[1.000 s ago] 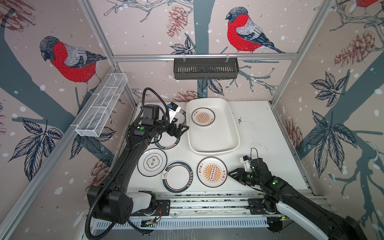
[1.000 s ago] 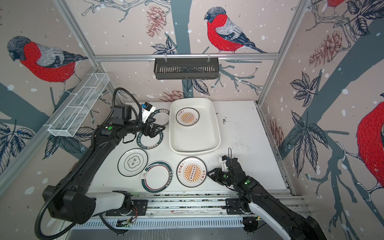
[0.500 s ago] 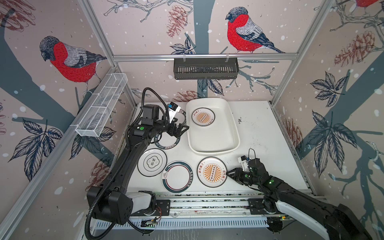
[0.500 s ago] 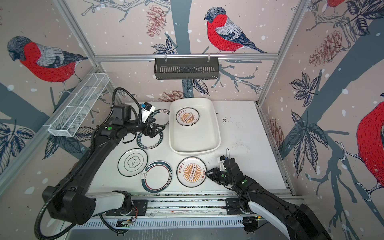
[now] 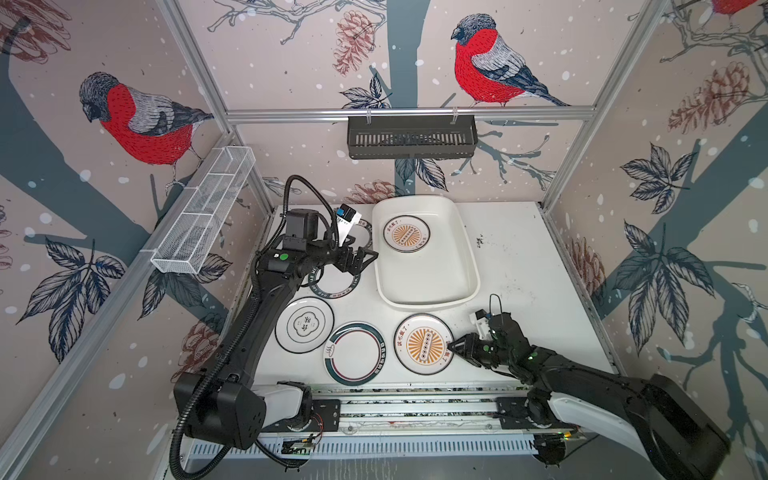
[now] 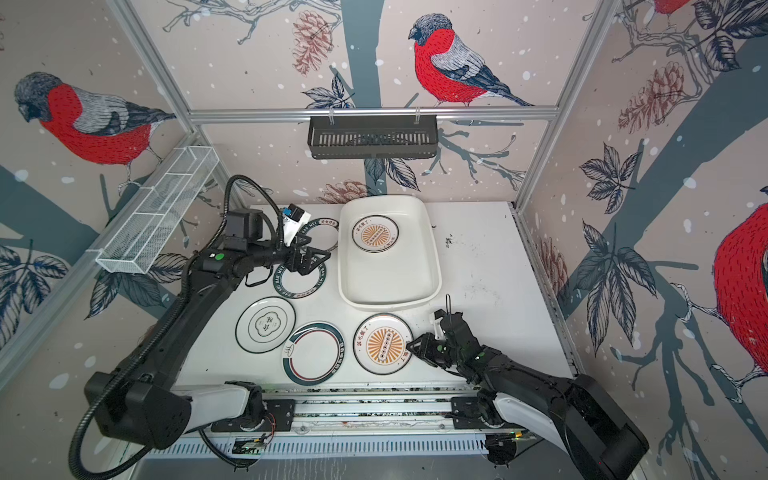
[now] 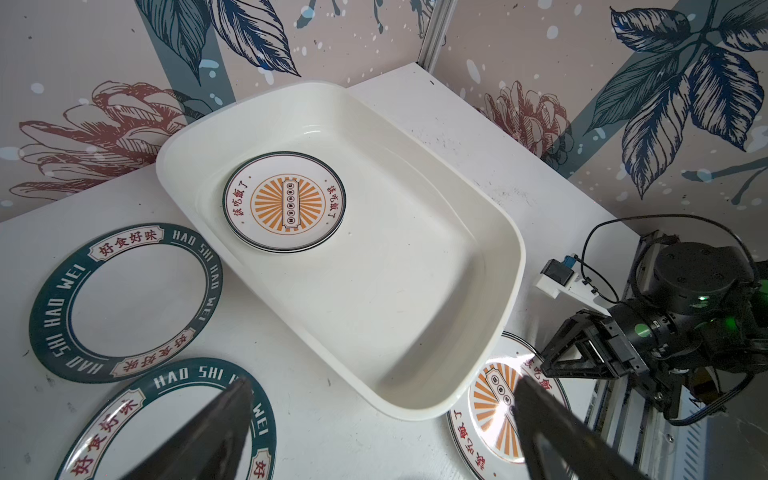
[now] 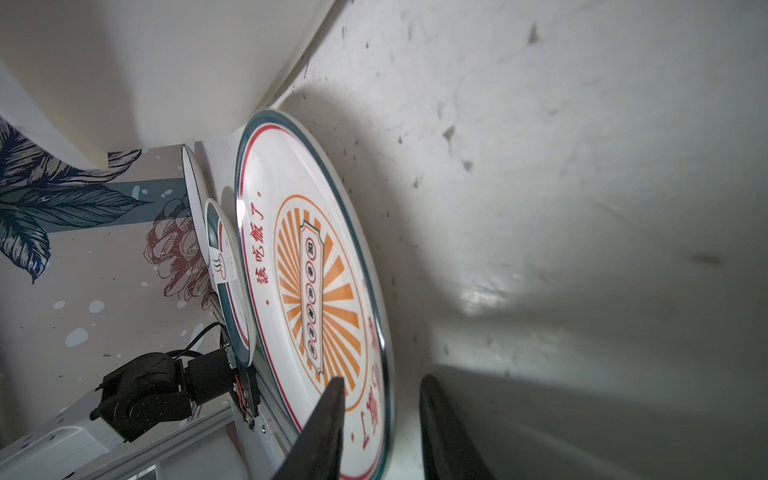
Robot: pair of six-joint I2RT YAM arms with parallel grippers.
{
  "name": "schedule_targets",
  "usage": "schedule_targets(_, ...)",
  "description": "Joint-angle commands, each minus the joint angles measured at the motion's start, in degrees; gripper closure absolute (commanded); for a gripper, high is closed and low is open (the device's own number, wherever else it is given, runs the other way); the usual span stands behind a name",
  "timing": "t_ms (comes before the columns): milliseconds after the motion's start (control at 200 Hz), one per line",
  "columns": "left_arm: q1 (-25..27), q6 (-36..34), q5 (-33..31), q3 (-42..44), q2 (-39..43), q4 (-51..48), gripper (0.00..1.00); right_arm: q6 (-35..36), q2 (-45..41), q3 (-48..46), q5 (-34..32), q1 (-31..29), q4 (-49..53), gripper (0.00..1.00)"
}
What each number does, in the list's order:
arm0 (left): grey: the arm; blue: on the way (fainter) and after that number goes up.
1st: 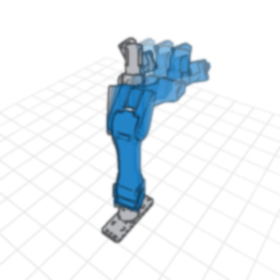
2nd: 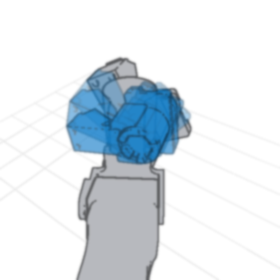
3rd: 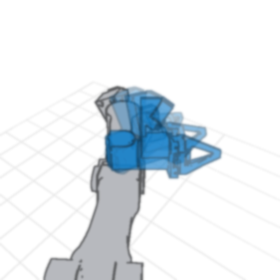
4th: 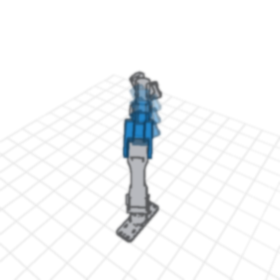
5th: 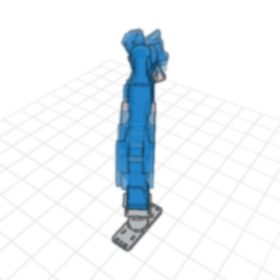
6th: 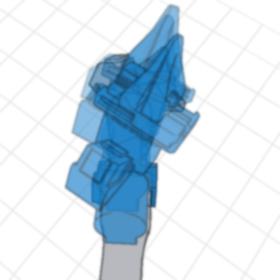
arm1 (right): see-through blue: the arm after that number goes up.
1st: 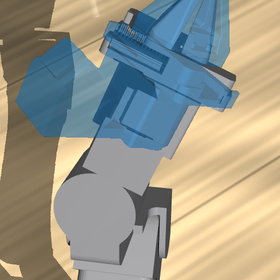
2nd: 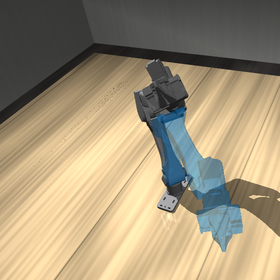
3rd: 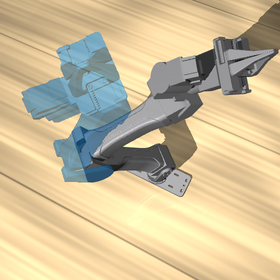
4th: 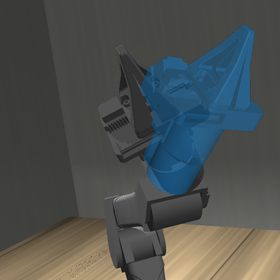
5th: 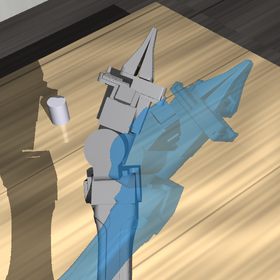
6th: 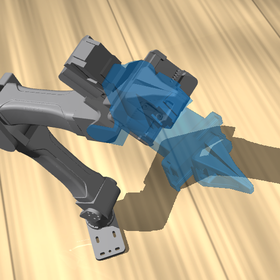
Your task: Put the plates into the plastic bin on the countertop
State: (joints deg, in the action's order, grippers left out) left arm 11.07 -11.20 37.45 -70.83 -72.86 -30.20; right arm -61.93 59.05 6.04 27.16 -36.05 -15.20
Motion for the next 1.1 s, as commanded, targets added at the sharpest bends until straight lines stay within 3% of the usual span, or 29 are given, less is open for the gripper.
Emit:
schedule_targets(0, 0.1, -0.8, 1.4, 0.1, 0.2, 1.0, 0.03, -0.5, 2.4, 0.2, 0.4, -0.2, -2.6, 0.68)
schedule_targets(1096, 0.0, -0.2, 1.8, 1.1, 0.4, 1.9, 0.03, -3.6, 4.9, -2.8, -1.9, -0.2, -6.4, 0.9)
